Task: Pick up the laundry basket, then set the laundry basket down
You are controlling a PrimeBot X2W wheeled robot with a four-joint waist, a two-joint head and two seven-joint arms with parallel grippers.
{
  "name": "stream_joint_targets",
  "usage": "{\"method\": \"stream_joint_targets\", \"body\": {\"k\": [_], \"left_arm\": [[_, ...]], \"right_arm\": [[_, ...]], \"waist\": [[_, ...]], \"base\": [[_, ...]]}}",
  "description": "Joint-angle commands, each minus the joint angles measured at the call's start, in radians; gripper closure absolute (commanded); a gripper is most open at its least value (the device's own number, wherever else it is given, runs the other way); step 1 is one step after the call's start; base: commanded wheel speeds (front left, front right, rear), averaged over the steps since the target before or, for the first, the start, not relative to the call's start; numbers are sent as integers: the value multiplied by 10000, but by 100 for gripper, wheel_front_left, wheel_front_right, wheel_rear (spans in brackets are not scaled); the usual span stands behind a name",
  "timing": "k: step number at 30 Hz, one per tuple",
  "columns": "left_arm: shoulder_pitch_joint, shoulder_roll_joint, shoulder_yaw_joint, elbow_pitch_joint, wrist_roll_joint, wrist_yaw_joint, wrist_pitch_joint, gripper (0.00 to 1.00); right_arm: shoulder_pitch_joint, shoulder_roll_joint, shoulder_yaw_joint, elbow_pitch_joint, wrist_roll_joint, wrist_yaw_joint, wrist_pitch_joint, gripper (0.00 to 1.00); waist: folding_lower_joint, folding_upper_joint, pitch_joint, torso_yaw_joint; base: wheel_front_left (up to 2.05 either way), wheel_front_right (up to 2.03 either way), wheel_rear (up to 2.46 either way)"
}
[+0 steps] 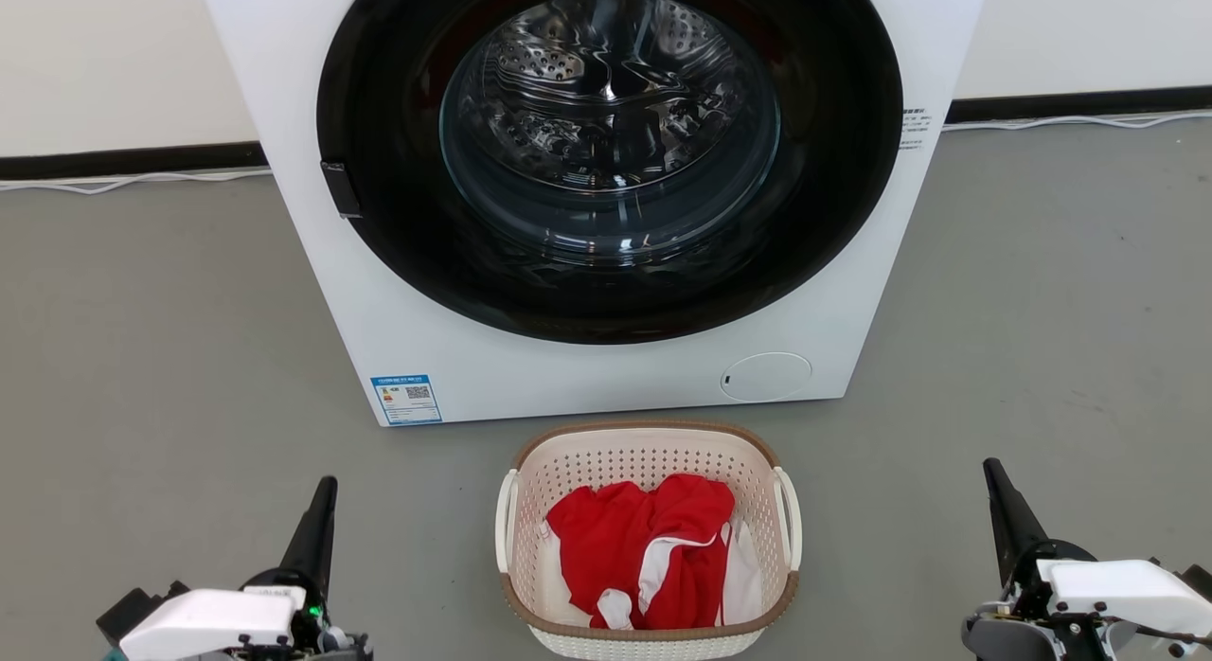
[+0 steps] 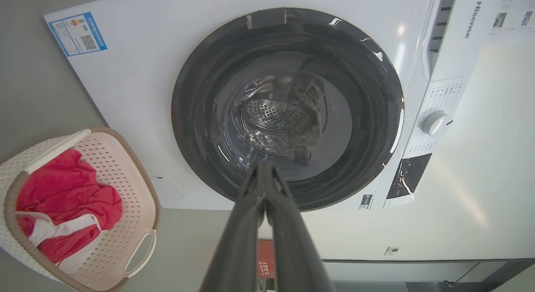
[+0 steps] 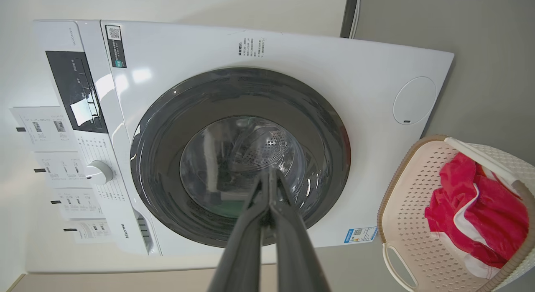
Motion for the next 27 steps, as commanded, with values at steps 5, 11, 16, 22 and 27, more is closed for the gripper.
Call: {"method": "stream_joint_targets", "body": {"k": [5,11,16,22,27], "left_arm": [[-587,75,352,-389,-626,-180,170,100],[-613,64,375,-420,-875,-215,242,100],[-613,64,375,-421,-875,-215,242,100],[-613,64,374,-421,-875,-215,242,100],[-613,64,374,-421,-876,-215,242,100]], "right_arm": [[-449,-14,146,-455,800,72,238,100],[-453,-7,132,-504,1125,73,311,100],[-453,-7,132,-504,1125,73,311,100],[-453,-7,132,-504,1125,73,310,100],[-453,-7,132,-504,1125,73,310,100]], "waist": [[0,0,12,12],[0,0,18,18],[0,0,19,18],[0,0,19,18],[0,0,19,18]], "base": [[0,0,0],[0,0,0],[0,0,0],[0,0,0],[0,0,0]]}}
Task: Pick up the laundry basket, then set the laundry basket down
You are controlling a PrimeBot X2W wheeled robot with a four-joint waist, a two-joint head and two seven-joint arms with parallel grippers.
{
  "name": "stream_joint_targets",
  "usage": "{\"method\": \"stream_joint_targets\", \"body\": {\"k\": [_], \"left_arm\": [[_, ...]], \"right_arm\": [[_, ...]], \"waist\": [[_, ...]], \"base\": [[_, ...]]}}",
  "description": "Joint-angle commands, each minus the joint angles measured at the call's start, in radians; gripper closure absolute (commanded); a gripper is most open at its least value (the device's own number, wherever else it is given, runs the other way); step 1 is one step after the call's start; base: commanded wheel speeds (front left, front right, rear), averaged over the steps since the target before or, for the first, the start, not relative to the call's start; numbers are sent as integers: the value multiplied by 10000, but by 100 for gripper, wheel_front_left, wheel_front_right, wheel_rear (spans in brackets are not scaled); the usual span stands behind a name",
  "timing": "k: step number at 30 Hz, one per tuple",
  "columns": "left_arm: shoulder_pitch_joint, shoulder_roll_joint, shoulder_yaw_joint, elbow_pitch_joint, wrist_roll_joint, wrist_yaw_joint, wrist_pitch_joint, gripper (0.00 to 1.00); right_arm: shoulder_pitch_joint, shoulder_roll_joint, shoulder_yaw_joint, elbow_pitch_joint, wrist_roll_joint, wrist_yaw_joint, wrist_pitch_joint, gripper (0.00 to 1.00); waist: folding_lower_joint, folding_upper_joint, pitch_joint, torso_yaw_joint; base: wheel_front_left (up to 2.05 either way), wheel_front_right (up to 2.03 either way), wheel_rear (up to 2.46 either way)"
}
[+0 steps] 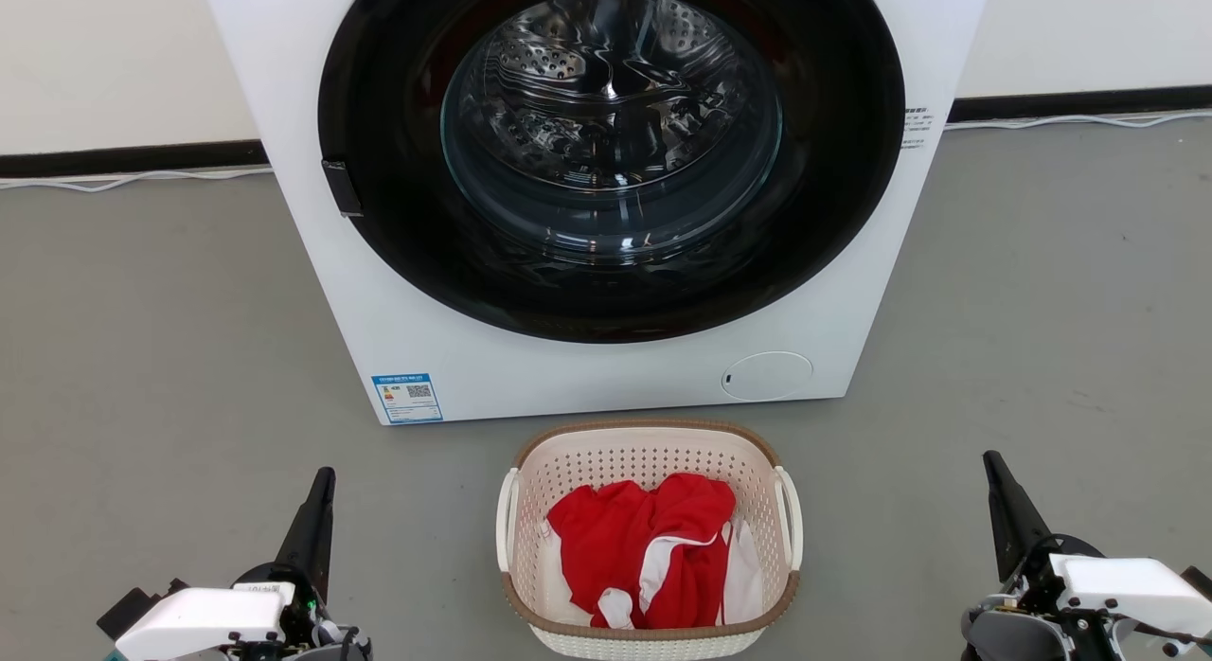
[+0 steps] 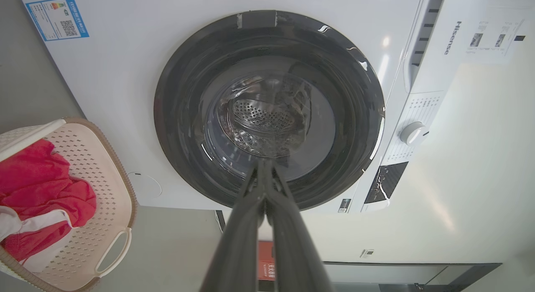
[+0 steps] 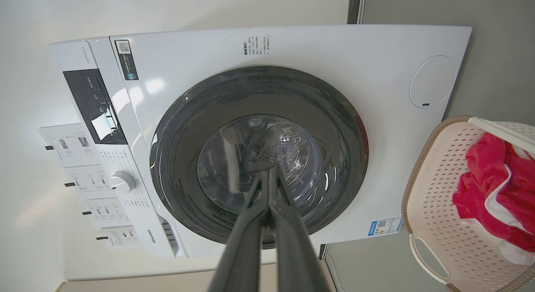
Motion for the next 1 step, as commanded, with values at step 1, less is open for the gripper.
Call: {"method": "stream_joint_targets", "body": {"k": [1], "left_arm": [[-560,102,303,-304,-45,-111,65,100]], "right_arm": [[-447,-35,177,-313,63,73,76,100]], "waist": [[0,0,0,0]], "base": [[0,0,0]]}}
